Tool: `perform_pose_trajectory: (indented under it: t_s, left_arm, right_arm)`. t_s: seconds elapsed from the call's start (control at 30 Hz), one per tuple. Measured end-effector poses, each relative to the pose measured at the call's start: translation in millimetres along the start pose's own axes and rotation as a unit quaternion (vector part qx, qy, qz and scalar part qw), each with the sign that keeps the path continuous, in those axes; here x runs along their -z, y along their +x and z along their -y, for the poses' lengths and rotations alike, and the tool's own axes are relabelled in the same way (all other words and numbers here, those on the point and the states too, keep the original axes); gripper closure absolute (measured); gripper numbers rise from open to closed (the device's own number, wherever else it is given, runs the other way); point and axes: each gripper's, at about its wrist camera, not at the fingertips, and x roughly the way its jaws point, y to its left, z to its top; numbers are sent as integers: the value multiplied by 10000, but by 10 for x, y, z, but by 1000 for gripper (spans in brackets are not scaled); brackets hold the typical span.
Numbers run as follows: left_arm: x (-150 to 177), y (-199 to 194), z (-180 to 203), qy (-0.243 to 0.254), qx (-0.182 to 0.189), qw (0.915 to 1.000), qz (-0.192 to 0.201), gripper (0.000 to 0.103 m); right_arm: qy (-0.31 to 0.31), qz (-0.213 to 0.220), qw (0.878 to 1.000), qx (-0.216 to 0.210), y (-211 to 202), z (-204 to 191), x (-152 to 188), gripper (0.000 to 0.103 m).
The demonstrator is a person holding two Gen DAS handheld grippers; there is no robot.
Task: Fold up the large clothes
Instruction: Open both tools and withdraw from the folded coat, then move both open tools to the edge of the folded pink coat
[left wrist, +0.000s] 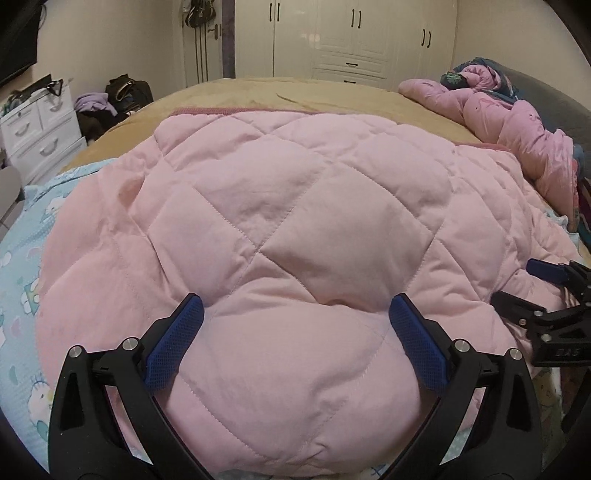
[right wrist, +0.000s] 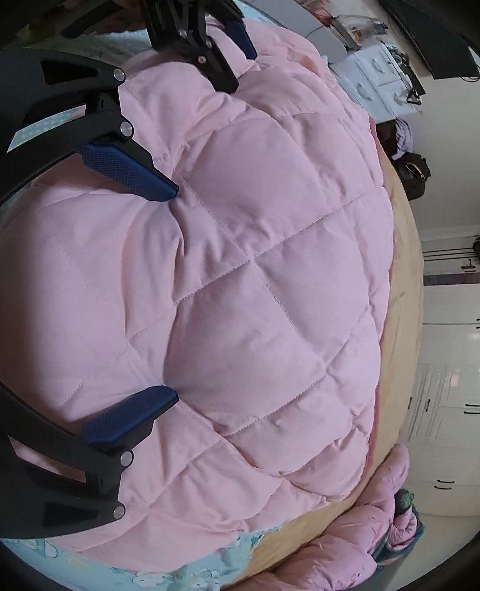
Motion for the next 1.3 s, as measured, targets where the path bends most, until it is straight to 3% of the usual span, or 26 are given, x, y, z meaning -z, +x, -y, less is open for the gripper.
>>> perform_pose_trajectory:
  t_s: [0.17,0.37,0.7,1.0,1.3]
  left_arm:
    - [-6,-126,-16,32,26,10000,86,8]
    - [-78,-411,-84,-81,37,9993,373,8]
    - [-163,-785,-204,-229,-85,9979,604,8]
    - [-74,-1104,-405,-393,-323,9949,868,8]
    - [41,-1223,-638,-622,-500,9932,851,8]
  right_arm:
    - [150,112,9998,-28,-123,7,26,4]
    - [138,607,9981,-10,-524,-41,87,4]
    - [221,864,9949,-472,-1031,-139,120,4]
    - [215,1243,9916,-297,-1425,-95,190,4]
    - [361,1260,9911,-240,-1555,37,299,4]
